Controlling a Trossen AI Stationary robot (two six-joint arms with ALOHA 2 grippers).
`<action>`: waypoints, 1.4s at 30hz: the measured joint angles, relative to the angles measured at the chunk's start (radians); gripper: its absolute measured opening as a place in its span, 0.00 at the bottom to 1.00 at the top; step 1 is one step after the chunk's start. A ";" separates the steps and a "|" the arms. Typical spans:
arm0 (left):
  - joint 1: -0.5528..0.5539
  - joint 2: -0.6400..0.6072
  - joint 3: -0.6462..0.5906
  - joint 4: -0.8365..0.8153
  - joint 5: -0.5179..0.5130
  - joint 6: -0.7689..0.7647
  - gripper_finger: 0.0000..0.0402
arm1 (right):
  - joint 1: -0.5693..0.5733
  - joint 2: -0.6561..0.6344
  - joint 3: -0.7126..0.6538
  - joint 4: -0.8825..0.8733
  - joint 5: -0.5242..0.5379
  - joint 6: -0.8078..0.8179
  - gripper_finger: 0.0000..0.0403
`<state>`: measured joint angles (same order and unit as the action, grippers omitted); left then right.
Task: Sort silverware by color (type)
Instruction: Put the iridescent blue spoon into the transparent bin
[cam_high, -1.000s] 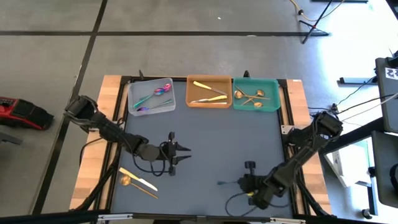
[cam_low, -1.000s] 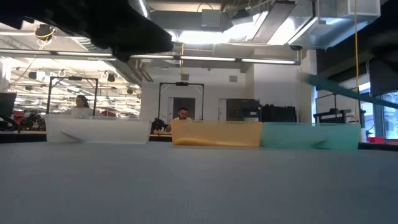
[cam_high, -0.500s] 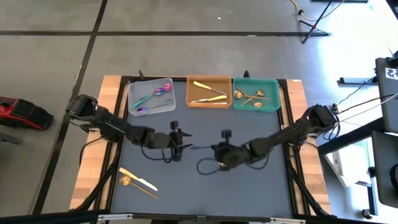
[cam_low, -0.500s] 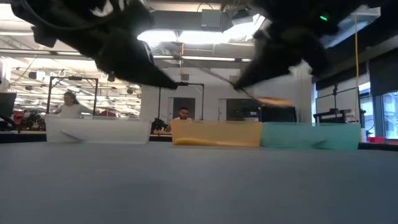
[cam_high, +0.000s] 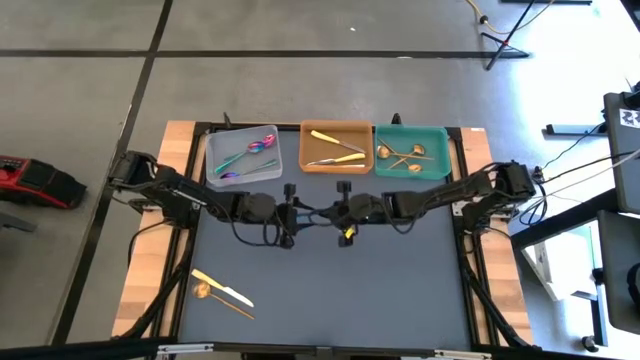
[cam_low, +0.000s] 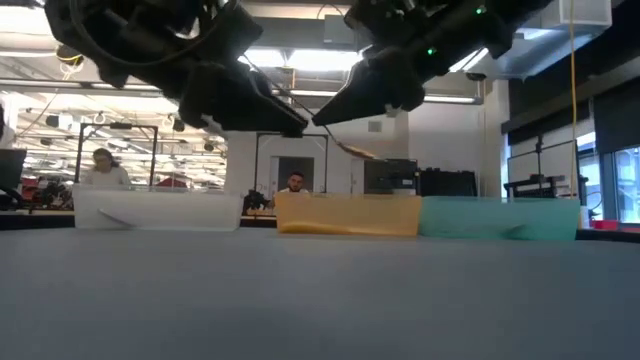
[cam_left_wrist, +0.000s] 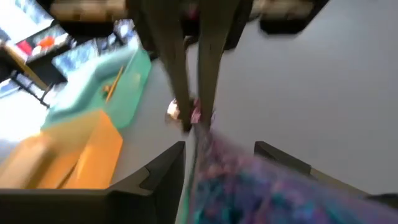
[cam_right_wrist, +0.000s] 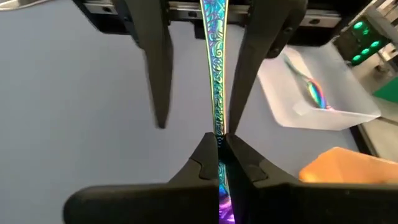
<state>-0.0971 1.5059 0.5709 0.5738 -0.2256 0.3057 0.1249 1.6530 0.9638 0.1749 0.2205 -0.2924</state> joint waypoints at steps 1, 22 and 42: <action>0.015 0.000 -0.010 0.036 0.034 0.014 0.46 | -0.009 0.002 0.000 0.009 -0.003 -0.008 0.00; 0.185 0.000 -0.151 0.438 0.364 0.028 0.46 | -0.120 0.104 0.001 0.249 -0.134 -0.057 0.00; 0.159 -0.002 -0.150 0.367 0.163 0.044 0.04 | -0.119 0.098 0.001 0.210 -0.126 0.000 0.02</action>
<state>0.0616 1.5043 0.4210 0.9413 -0.0627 0.3500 0.0055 1.7514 0.9649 0.3845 0.0945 -0.2924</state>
